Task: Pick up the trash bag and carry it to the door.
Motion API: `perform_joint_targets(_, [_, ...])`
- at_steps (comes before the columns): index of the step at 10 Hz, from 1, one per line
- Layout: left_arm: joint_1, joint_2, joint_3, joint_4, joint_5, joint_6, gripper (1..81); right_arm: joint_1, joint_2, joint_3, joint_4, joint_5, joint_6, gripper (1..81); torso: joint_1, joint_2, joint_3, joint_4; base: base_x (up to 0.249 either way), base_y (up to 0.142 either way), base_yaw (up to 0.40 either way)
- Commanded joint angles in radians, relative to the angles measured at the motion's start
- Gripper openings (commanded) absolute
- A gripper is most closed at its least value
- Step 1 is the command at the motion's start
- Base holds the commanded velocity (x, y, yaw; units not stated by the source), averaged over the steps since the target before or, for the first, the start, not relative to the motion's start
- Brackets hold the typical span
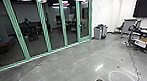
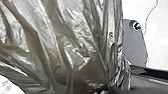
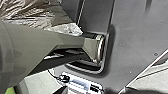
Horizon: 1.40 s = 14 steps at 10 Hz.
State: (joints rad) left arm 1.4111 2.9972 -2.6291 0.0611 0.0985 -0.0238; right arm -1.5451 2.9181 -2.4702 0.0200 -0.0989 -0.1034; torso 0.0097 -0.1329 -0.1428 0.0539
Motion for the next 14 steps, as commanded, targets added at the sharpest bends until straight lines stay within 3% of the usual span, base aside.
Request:
perform_joint_targets(1, [-0.06,0.0,0.004,0.008,0.055,0.007,1.0,0.052,-0.003,0.008,-0.005,-0.058,-0.001,81.1,0.0,0.0,0.0,0.0,0.112,0.0,0.0])
perform_joint_targets(14, [-0.06,0.002,0.004,0.006,0.055,0.005,1.0,0.05,0.002,0.007,-0.005,-0.058,-0.001,81.1,0.0,0.0,0.0,0.0,0.137,0.0,0.0])
